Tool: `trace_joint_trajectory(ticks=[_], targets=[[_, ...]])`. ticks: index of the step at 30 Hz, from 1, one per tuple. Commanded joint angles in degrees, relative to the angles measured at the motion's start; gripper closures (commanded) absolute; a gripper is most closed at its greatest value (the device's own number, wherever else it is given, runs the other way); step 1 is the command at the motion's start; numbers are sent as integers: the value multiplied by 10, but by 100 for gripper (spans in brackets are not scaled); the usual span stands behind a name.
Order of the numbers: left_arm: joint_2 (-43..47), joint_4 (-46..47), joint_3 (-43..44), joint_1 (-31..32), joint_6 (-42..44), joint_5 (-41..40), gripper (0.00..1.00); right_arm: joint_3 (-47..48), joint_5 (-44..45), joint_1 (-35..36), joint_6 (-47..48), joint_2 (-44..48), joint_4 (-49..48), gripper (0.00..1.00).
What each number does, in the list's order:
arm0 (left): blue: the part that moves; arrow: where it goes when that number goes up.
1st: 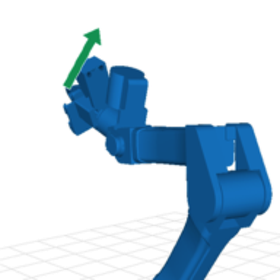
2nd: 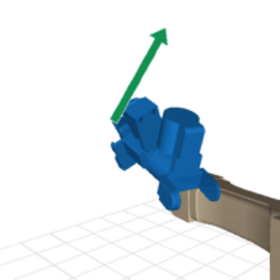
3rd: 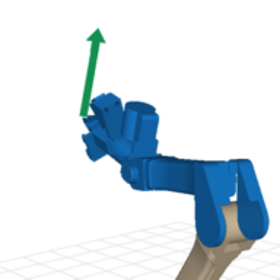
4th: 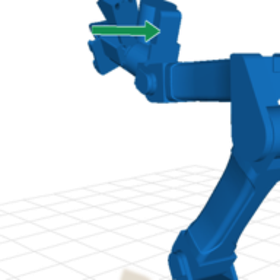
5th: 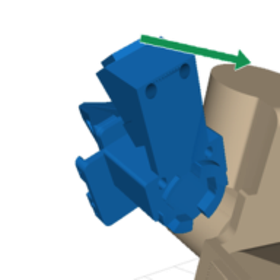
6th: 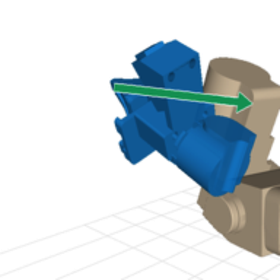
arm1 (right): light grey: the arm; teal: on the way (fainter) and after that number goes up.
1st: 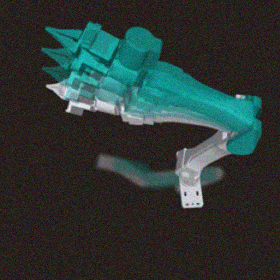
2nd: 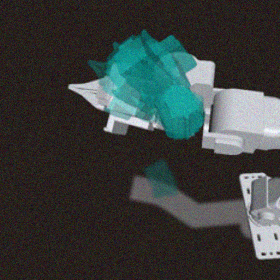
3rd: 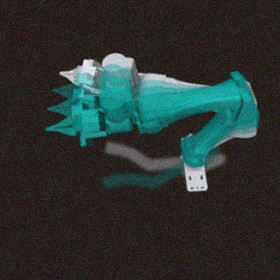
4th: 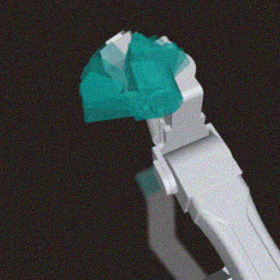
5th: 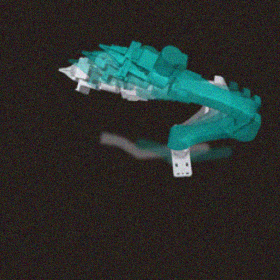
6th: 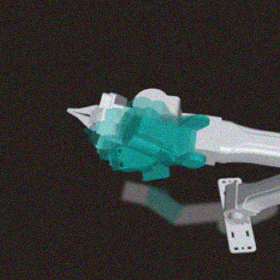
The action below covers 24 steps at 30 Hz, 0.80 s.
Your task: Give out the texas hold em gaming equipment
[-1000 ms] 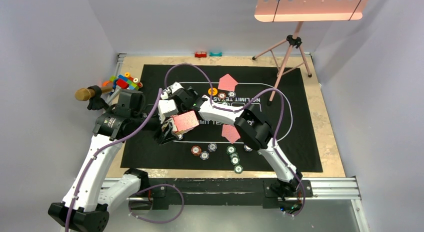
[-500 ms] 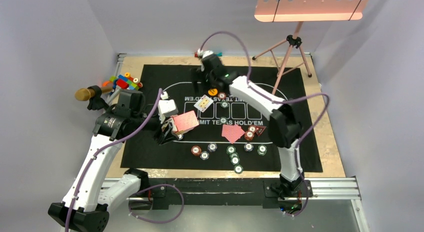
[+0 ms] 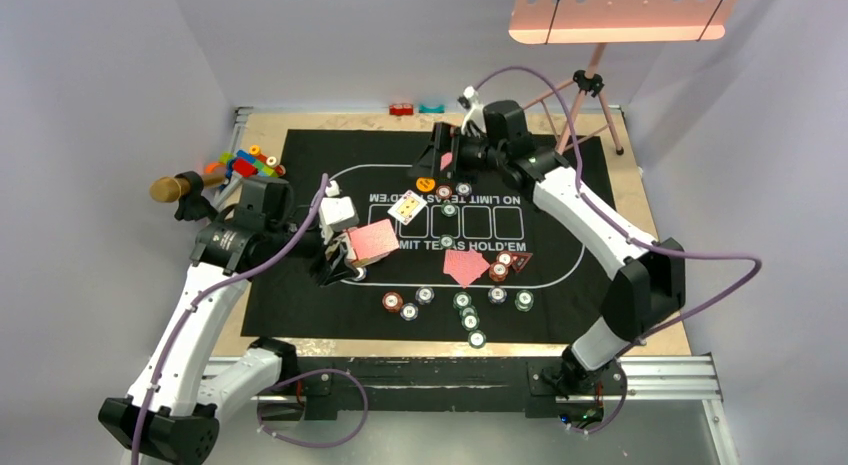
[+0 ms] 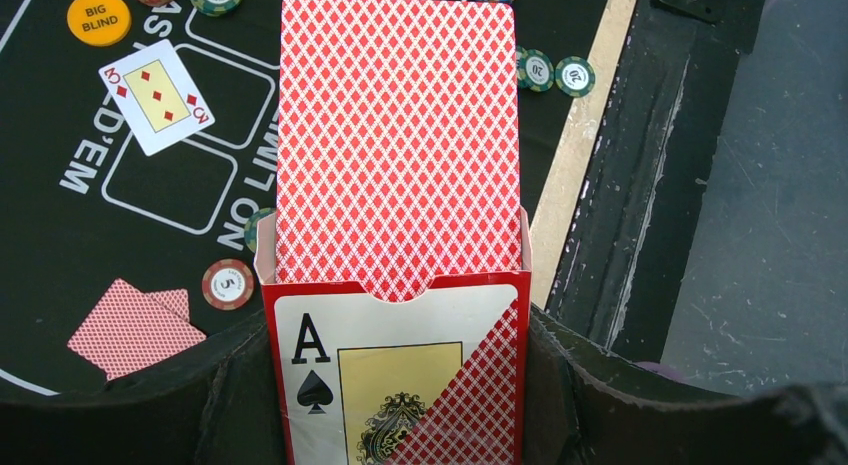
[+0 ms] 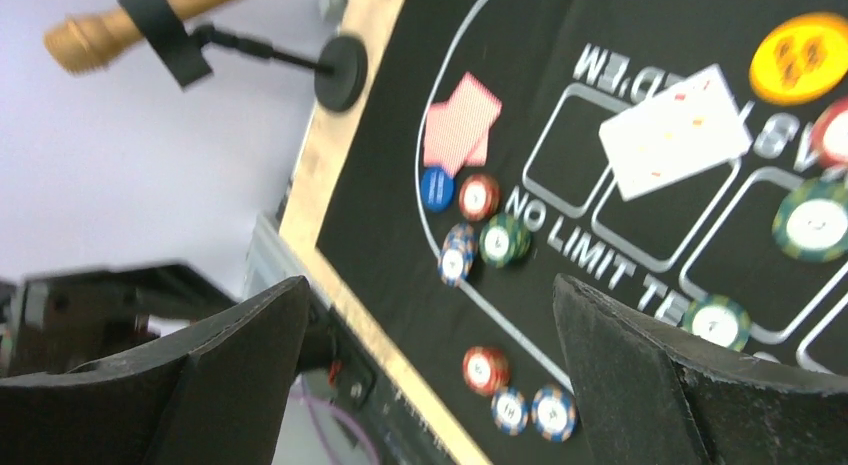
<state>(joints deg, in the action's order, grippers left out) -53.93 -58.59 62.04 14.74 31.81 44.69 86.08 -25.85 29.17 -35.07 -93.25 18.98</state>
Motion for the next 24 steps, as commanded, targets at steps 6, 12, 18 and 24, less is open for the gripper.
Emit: trace_joint_trajectory(ticks=[6,12,18,24], targets=[[-23,52,18,-3,12,9,100,-82,-105,49,-45,96,-33,2],[-39,62,24,-3,12,4,100,-79,-105,102,-66,77,-41,2],[-43,64,28,-3,11,3,100,-93,-118,117,-95,43,-70,13],[-45,63,27,-3,15,3,100,-78,-131,129,-86,19,-65,16]])
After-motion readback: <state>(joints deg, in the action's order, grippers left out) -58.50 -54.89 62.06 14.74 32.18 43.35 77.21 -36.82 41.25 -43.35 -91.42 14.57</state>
